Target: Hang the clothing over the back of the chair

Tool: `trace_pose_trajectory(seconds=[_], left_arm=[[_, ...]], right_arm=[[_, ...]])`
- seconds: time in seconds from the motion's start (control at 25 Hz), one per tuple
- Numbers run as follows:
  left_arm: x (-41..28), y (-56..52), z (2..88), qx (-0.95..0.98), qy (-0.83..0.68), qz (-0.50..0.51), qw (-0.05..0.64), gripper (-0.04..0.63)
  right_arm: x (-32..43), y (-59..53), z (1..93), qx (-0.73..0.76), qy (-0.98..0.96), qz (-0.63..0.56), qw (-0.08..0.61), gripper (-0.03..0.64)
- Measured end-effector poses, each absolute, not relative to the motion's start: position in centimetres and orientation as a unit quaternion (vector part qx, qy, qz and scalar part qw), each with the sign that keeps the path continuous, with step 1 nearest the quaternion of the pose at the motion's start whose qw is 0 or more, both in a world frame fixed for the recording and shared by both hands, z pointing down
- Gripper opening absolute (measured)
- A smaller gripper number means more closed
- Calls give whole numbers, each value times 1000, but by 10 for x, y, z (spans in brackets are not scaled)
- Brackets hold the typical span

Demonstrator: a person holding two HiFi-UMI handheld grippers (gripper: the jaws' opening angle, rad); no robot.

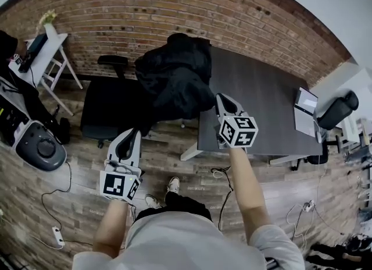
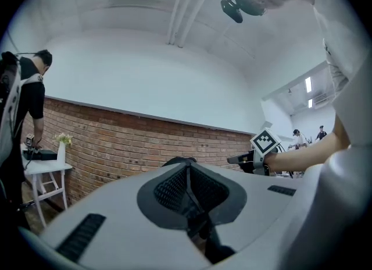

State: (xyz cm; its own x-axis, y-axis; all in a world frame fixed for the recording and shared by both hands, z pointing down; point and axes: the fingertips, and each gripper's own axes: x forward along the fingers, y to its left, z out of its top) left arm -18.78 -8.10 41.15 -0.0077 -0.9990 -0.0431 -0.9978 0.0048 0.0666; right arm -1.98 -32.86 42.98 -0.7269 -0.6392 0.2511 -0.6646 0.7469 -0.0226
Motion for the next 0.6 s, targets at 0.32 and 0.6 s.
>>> trace_pose_trajectory(seconds=[0.32, 0.6], left_arm=[[-194, -67, 395, 699, -714, -37, -15, 38], [-199, -71, 386, 705, -707, -46, -23, 38]], right_arm=[[6, -307, 397, 370, -926, 45, 65, 18], [4, -288, 368, 371, -928, 14, 37, 18]])
